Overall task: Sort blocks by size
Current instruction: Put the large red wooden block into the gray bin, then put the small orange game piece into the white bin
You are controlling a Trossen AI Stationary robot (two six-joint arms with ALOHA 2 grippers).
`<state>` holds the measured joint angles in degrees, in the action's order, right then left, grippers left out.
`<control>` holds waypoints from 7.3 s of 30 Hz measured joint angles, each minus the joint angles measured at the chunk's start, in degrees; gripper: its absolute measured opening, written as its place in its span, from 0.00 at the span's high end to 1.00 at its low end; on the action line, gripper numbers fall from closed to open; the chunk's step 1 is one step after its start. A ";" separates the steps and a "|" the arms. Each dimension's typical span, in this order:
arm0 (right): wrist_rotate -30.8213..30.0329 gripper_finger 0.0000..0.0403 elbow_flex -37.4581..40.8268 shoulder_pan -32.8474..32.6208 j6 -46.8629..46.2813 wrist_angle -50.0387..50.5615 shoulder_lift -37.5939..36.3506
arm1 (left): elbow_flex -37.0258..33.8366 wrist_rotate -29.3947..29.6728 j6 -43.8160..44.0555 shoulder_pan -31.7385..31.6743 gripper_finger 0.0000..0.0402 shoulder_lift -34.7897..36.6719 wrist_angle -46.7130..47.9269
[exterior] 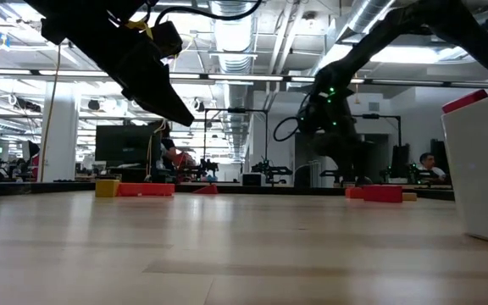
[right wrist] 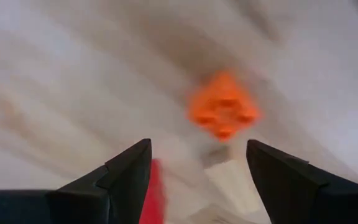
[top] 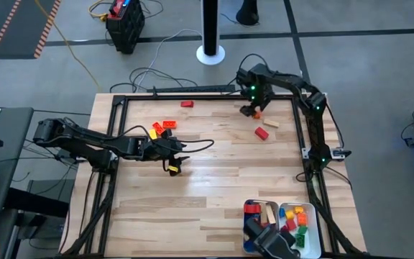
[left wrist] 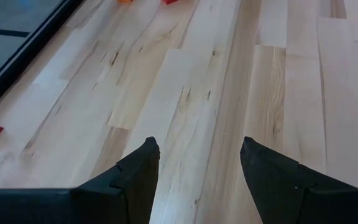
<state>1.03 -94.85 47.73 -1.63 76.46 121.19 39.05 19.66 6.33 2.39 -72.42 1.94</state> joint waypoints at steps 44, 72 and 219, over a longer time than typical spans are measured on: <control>-36.28 0.28 55.61 -60.77 -38.80 -38.21 -67.85 | 74.62 -18.48 -19.39 -19.50 0.27 -66.57 6.82; -44.83 0.28 55.82 -74.64 -56.71 -26.78 -69.24 | 80.85 -22.53 -25.12 -20.04 0.32 -63.32 8.88; -34.94 0.25 50.31 -93.64 -76.19 -21.80 -57.11 | 21.70 -20.57 -10.12 -11.78 0.50 -20.65 3.65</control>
<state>-33.91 -44.53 -45.91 -77.82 54.66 64.07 60.75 -0.91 -3.79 -9.39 -93.08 5.59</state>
